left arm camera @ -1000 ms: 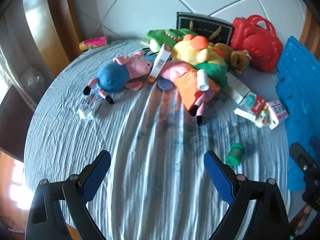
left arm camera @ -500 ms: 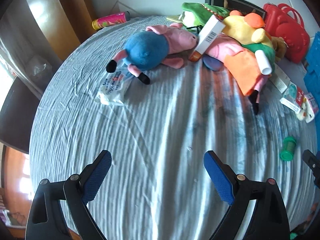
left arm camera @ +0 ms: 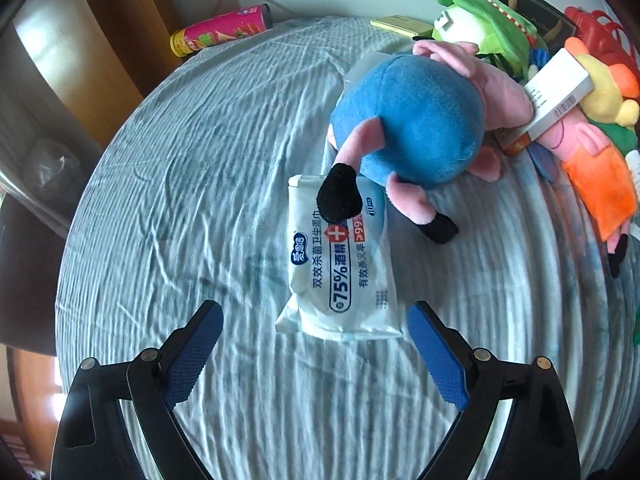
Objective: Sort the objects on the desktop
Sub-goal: 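Grasp the white alcohol wipes pack with the left tool while the right tool grasps the green jar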
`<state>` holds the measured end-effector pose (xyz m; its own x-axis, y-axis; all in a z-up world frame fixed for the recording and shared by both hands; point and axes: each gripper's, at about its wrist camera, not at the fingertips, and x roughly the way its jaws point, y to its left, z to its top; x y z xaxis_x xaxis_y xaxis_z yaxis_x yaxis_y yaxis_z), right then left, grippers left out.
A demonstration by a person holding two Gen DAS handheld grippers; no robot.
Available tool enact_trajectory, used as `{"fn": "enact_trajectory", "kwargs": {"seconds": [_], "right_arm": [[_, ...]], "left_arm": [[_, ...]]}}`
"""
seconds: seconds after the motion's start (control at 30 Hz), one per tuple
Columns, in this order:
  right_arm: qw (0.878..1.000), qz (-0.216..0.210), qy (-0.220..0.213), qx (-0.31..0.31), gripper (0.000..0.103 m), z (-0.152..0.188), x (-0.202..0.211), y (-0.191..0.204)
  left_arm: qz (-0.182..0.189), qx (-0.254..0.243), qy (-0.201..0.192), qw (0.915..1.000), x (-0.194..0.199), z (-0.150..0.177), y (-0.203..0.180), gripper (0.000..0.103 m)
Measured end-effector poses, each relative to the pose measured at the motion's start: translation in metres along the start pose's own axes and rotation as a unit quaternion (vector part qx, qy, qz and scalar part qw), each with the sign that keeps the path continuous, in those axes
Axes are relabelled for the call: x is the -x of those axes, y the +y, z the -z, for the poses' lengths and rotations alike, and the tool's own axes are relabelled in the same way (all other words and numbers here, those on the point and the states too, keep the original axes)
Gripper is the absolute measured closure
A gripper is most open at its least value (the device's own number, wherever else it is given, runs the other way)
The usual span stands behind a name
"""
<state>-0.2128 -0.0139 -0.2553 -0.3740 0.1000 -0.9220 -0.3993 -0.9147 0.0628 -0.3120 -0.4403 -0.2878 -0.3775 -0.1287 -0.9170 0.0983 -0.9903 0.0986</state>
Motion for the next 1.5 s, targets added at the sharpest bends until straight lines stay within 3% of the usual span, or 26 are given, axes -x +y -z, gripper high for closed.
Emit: {"fn": "enact_trajectory", "kwargs": {"seconds": [0.17, 0.33, 0.43, 0.67, 0.77, 0.87, 1.03, 1.17, 1.23, 1.27, 1.3, 1.37, 1.5], "right_arm": [[1.0, 0.007, 0.015, -0.014, 0.0, -0.008, -0.021, 0.002], [0.999, -0.004, 0.031, -0.014, 0.0, -0.015, -0.04, 0.011], [0.999, -0.009, 0.044, -0.026, 0.0, -0.017, -0.053, 0.011], [0.999, 0.019, 0.03, -0.028, 0.0, -0.02, -0.059, 0.017], [0.998, 0.033, 0.044, -0.017, 0.0, -0.022, -0.061, 0.022], [0.996, 0.036, 0.078, -0.016, 0.0, -0.028, -0.064, 0.024], [0.999, 0.004, 0.032, -0.015, 0.0, -0.04, -0.039, 0.028], [0.998, 0.006, 0.049, -0.024, 0.0, -0.04, -0.047, 0.029], [0.998, 0.019, 0.055, -0.02, 0.017, -0.038, -0.049, 0.032], [0.998, 0.023, 0.06, -0.018, 0.036, -0.037, -0.05, 0.034], [0.997, 0.032, 0.061, -0.016, 0.047, -0.037, -0.05, 0.035], [0.998, 0.035, 0.059, -0.014, 0.052, -0.037, -0.048, 0.036], [0.998, 0.037, 0.058, -0.009, 0.052, -0.038, -0.046, 0.04]], "left_arm": [[0.008, -0.02, 0.025, 0.9994, -0.032, -0.004, -0.012, 0.007], [0.027, -0.008, 0.007, 0.9996, -0.04, -0.005, -0.007, 0.0], [0.056, 0.001, -0.002, 0.9984, -0.044, -0.002, 0.002, 0.0], [0.062, -0.013, -0.018, 0.9978, -0.045, 0.002, 0.0, 0.0], [0.059, -0.012, -0.009, 0.9981, -0.044, -0.001, 0.0, 0.001], [0.058, -0.016, -0.007, 0.9982, -0.039, -0.005, -0.001, 0.01], [0.053, -0.013, -0.008, 0.9985, -0.036, -0.017, -0.005, 0.024], [0.058, -0.014, -0.006, 0.9982, -0.033, -0.022, -0.01, 0.043], [0.051, -0.019, -0.008, 0.9985, -0.03, -0.02, -0.014, 0.047], [0.049, -0.021, -0.011, 0.9985, -0.029, -0.02, -0.015, 0.048], [0.047, -0.023, -0.013, 0.9986, -0.029, -0.019, -0.015, 0.048], [0.045, -0.024, -0.013, 0.9986, -0.026, -0.016, -0.016, 0.047], [0.043, -0.027, -0.015, 0.9986, -0.021, -0.011, -0.018, 0.047]]}}
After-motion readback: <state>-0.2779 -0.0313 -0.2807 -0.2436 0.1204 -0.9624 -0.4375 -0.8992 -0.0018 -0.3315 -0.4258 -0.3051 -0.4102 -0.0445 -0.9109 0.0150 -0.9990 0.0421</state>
